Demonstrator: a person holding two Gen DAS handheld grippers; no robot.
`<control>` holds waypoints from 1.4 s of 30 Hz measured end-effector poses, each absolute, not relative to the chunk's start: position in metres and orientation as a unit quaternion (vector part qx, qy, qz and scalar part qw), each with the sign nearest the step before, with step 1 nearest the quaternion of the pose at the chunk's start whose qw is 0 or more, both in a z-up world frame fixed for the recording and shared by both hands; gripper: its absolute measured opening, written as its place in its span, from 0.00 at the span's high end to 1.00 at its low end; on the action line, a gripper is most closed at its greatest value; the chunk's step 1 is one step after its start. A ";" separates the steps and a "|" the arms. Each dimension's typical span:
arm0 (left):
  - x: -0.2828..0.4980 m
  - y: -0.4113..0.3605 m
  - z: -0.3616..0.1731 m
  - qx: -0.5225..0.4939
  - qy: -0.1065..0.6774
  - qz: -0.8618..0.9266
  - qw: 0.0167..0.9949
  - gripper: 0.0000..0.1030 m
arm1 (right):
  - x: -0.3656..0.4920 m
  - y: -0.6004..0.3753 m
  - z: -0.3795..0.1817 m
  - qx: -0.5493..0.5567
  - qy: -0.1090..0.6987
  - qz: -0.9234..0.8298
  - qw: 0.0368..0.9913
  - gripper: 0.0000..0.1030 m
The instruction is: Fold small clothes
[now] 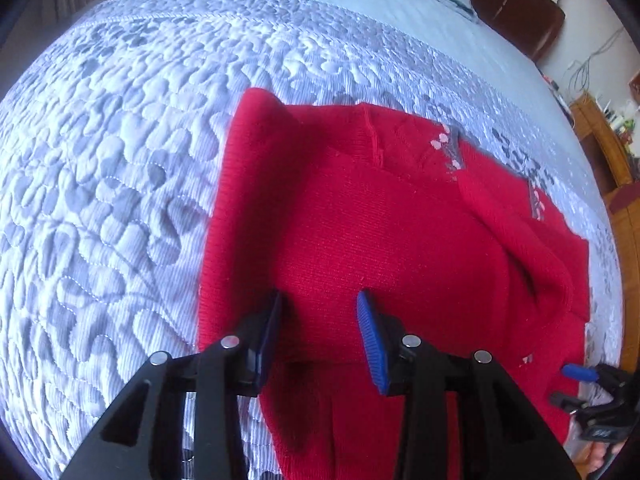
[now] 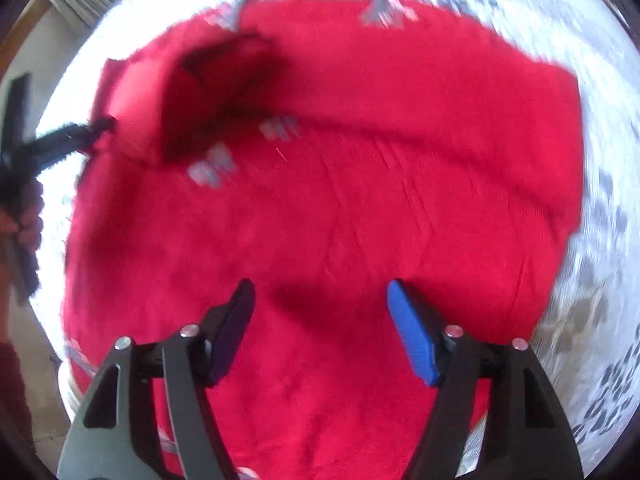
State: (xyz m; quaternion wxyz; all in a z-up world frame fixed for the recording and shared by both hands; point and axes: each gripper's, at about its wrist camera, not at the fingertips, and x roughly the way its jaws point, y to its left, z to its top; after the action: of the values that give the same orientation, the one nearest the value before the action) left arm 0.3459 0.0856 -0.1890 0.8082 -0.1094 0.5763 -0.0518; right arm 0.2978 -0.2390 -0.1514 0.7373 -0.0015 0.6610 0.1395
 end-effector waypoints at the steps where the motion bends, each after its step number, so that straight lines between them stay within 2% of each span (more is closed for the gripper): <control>1: 0.347 0.085 -0.189 -0.104 0.579 -0.051 0.807 0.62 | 0.307 -0.231 -0.143 -0.001 0.656 0.146 0.741 0.35; 8: 0.351 0.085 -0.190 -0.119 0.582 -0.053 0.802 0.62 | 0.386 -0.194 -0.126 0.059 0.650 0.170 0.738 0.34; 12: 0.352 0.084 -0.192 -0.112 0.582 -0.054 0.804 0.62 | 0.427 -0.180 -0.151 0.075 0.685 0.146 0.710 0.34; 15: 0.354 0.081 -0.194 -0.108 0.582 -0.051 0.804 0.62 | 0.437 -0.181 -0.172 0.115 0.700 0.147 0.690 0.55; 17: 0.356 0.079 -0.195 -0.104 0.582 -0.049 0.805 0.61 | 0.439 -0.185 -0.176 0.141 0.699 0.154 0.684 0.76; 19: 0.358 0.077 -0.196 -0.099 0.581 -0.049 0.806 0.61 | 0.438 -0.194 -0.174 0.171 0.689 0.170 0.684 0.87; 20: 0.358 0.076 -0.197 -0.099 0.581 -0.048 0.806 0.61 | 0.435 -0.200 -0.169 0.179 0.683 0.176 0.686 0.88; 25: 0.361 0.074 -0.198 -0.099 0.581 -0.042 0.807 0.60 | 0.399 -0.242 -0.133 0.163 0.632 0.158 0.741 0.88; 27: 0.360 0.073 -0.199 -0.097 0.579 -0.039 0.808 0.60 | 0.371 -0.265 -0.134 0.158 0.634 0.142 0.743 0.84; 28: 0.360 0.072 -0.199 -0.095 0.578 -0.037 0.809 0.60 | 0.357 -0.275 -0.140 0.143 0.642 0.124 0.743 0.65; 29: 0.360 0.071 -0.200 -0.094 0.578 -0.036 0.810 0.60 | 0.347 -0.283 -0.145 0.132 0.646 0.112 0.743 0.40; 30: 0.360 0.071 -0.200 -0.094 0.578 -0.035 0.810 0.60 | 0.332 -0.296 -0.153 0.119 0.648 0.098 0.746 0.40; 31: 0.360 0.071 -0.200 -0.094 0.578 -0.034 0.810 0.60 | 0.323 -0.305 -0.157 0.112 0.649 0.091 0.747 0.48; 32: 0.361 0.070 -0.200 -0.094 0.578 -0.032 0.810 0.60 | 0.316 -0.315 -0.160 0.110 0.649 0.085 0.748 0.52; 37: 0.362 0.067 -0.201 -0.089 0.580 -0.024 0.810 0.60 | 0.324 -0.348 -0.157 0.159 0.629 0.103 0.754 0.52; 42: 0.362 0.066 -0.202 -0.088 0.579 -0.022 0.810 0.60 | 0.363 -0.336 -0.157 0.131 0.607 0.110 0.776 0.51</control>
State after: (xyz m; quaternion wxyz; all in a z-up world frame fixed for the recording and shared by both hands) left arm 0.3623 0.0655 -0.2020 0.8103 -0.0880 0.5790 -0.0224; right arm 0.3627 -0.3360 -0.1575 0.7759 0.1313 0.6071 0.1102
